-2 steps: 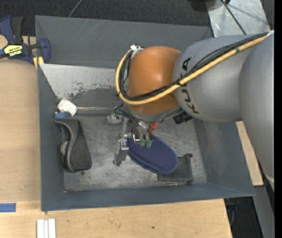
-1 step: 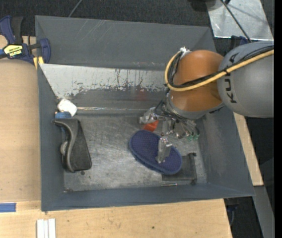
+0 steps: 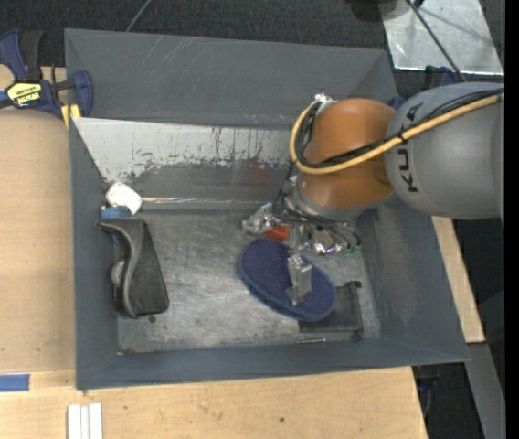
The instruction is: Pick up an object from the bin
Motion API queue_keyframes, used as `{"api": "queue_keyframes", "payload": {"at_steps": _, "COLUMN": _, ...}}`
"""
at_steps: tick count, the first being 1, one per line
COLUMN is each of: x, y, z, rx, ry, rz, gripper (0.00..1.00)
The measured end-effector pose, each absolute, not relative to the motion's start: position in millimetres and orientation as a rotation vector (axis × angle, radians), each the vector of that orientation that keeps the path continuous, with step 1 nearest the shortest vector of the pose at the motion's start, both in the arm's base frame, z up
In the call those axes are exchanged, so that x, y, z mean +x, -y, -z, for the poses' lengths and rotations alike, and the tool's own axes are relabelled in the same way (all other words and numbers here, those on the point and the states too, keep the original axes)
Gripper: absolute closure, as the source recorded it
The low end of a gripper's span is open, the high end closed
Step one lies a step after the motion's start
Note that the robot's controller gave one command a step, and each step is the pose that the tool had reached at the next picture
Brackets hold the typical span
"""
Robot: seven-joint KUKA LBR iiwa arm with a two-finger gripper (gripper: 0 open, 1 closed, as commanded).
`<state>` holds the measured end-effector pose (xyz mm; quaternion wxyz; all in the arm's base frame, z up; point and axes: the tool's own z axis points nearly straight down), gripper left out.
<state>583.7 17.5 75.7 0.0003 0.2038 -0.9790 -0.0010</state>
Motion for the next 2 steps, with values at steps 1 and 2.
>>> {"api": "queue_keyframes", "payload": {"at_steps": 1, "x": 586.2, "y": -16.9, "z": -78.6, "rx": 0.640, "ry": 3.082, "rz": 0.001, "gripper": 1.00}}
{"api": "queue_keyframes", "payload": {"at_steps": 2, "x": 576.9, "y": -20.5, "z": -222.6, "rx": 0.976, "ry": 2.998, "rz": -0.004, "gripper": 1.00}}
